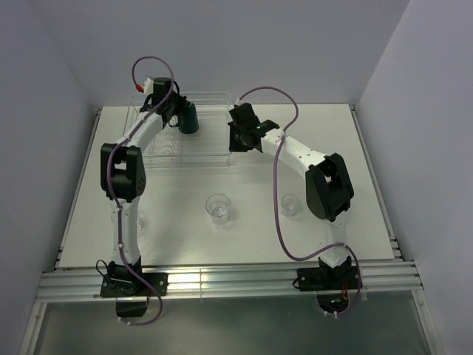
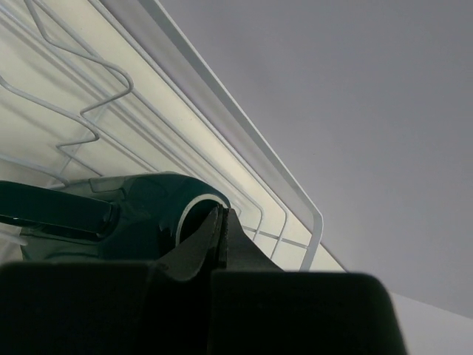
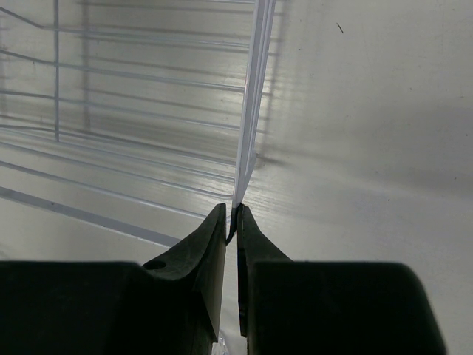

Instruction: Load the cups into the dish rack

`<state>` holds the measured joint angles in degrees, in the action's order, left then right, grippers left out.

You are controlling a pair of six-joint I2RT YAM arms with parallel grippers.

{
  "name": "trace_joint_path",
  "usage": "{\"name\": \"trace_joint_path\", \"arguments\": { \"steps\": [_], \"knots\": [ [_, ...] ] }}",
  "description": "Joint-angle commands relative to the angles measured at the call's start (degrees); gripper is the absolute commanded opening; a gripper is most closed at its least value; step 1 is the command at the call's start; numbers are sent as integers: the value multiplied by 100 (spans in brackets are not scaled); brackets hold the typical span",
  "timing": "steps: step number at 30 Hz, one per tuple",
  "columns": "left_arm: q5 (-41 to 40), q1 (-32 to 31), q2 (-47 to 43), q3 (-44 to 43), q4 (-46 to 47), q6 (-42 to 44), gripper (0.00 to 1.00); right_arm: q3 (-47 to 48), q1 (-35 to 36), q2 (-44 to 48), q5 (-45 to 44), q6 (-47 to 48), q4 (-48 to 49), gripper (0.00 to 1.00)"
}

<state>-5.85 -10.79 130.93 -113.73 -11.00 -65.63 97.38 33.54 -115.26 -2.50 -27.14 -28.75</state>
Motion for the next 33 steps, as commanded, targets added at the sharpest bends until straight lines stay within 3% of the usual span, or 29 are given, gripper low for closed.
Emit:
{"name": "trace_joint_path", "arguments": {
  "steps": [1,15,20,23,24,33],
  "knots": [
    [-13,6,-305,237,-69,67,0,18,197,-163,224,138,-78,12],
    [57,15,-841,1002,98,76,0,-44,223,-154,215,138,-34,11],
    [93,6,-938,1064,81,111,5,-53,241,-154,224,138,-34,9],
    [128,6,-991,1151,142,120,15,-62,249,-154,224,138,-25,8],
    [136,6,-1008,1169,169,129,23,-70,241,-154,224,138,-25,8],
    [215,-2,-1158,1240,336,243,52,-88,258,-172,224,147,-16,6]
  ]
}}
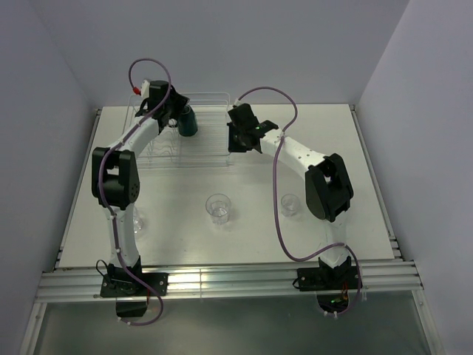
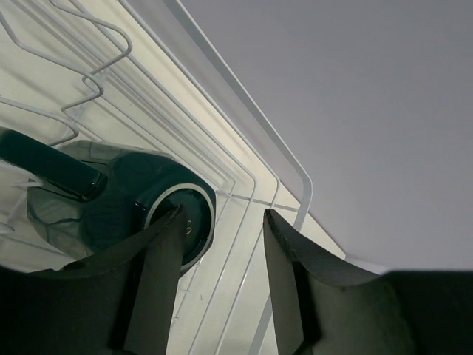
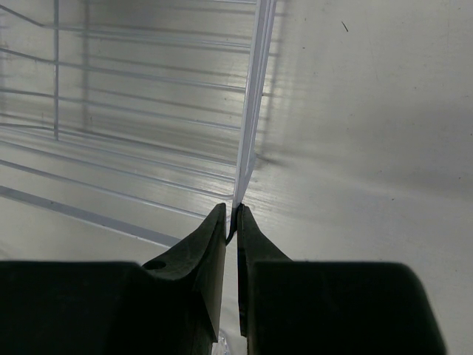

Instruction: Load the cups into the dish rack

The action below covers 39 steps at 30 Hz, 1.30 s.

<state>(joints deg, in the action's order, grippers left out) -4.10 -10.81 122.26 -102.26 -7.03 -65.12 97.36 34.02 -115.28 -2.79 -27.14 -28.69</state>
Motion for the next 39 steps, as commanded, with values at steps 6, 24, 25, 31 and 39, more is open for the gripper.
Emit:
{"name": "trace_joint_path", "arguments": {
  "steps": [6,24,25,31,39],
  "knots": [
    [76,0,-448,48,26,307,67,-103,210,-161,244,156,-32,6],
    [515,0,-800,-242,333,729,84,63,219,-135,147,217,-190,5],
    [559,-9,-826,-190,412,746,84,64,210,-135,138,226,-199,5],
    [779,-44,-1379,196,606,904,91,108,210,-91,33,261,-234,10],
    [858,-106,-2118,356,63,984,95,213,210,23,-29,305,-322,38]
  ]
}}
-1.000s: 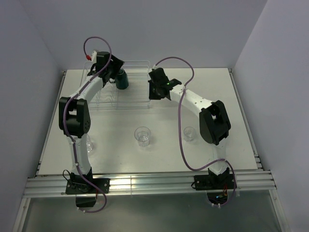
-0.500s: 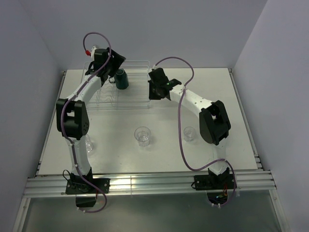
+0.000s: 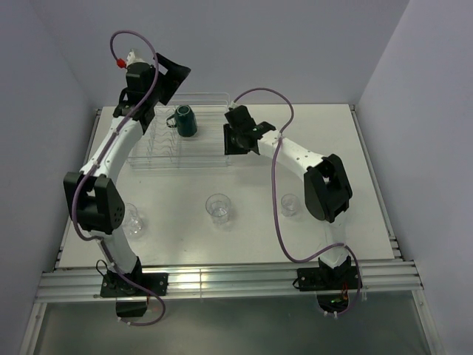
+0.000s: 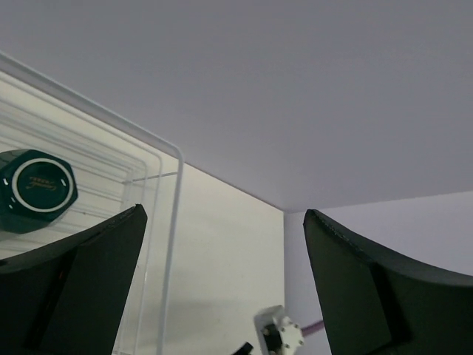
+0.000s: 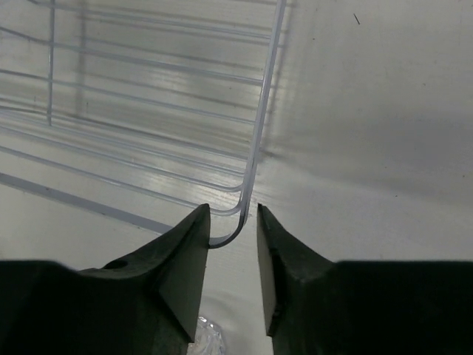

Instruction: Load the cups into the dish rack

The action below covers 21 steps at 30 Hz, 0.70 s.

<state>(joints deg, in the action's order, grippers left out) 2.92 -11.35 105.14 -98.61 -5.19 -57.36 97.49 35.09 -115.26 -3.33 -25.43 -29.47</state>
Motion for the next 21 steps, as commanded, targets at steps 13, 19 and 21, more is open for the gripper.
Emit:
{"name": "trace_joint_path", "arguments": {
  "steps": [13,19,21],
  "knots": [
    [42,-244,-1513,455,-816,278,96,-116,103,671,-203,117,-155,65],
    [-10,-253,-2031,764,-1141,419,96,-195,103,1031,-247,100,-164,68],
    [-19,-253,-2208,886,-1326,436,96,-309,103,1251,-255,91,-129,68]
  ]
}}
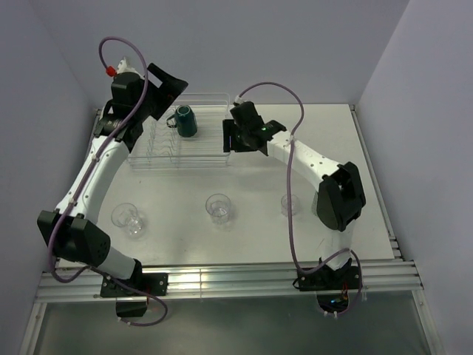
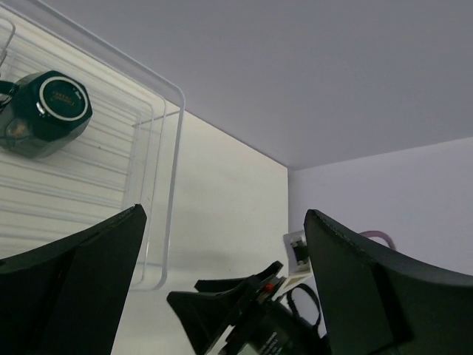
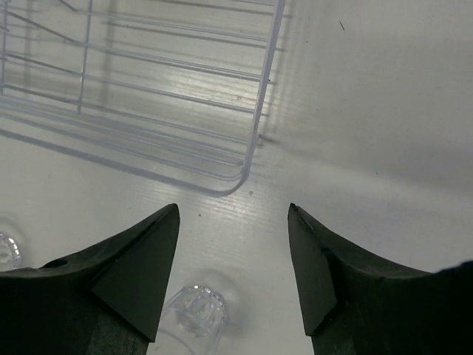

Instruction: Load the cups into the dish rack

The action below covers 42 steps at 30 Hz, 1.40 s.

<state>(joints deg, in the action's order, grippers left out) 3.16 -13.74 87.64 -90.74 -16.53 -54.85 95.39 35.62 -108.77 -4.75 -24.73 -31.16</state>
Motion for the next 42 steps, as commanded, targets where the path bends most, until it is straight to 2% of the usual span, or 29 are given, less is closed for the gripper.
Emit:
{"name": "trace_joint_path", "arguments": {
  "steps": [1,8,11,16,23,27,33,37,42],
  "knots": [
    [-61,-15,-632,135,-244,203,96,-144,51,681,-122,30,48,68],
    [-570,-6,-1670,714,-992,633,96,-1065,279,1621,-61,275,180,67],
    [-773,46,-2074,1119,-1273,862,97,-1321,612,1947,-149,399,145,67],
    [-667,319,-2584,1620,-1431,1152,98,-1340,1421,1816,-377,539,13,65],
    [-720,653,-2804,1972,-1511,1398,99,-1234,2159,1202,-526,504,-100,63],
    [-492,863,-2796,2104,-1441,1468,99,-1111,2415,849,-851,487,-294,61],
    [-255,1022,-2769,2235,-1353,1565,99,-1234,2538,822,-974,381,-382,60],
    [-175,1031,-2761,2350,-1291,1574,99,-1295,2538,963,-1370,346,-488,60],
    [-202,1040,-2699,2420,-1309,1591,99,-1374,2538,1051,-1274,372,-497,59]
  ]
}}
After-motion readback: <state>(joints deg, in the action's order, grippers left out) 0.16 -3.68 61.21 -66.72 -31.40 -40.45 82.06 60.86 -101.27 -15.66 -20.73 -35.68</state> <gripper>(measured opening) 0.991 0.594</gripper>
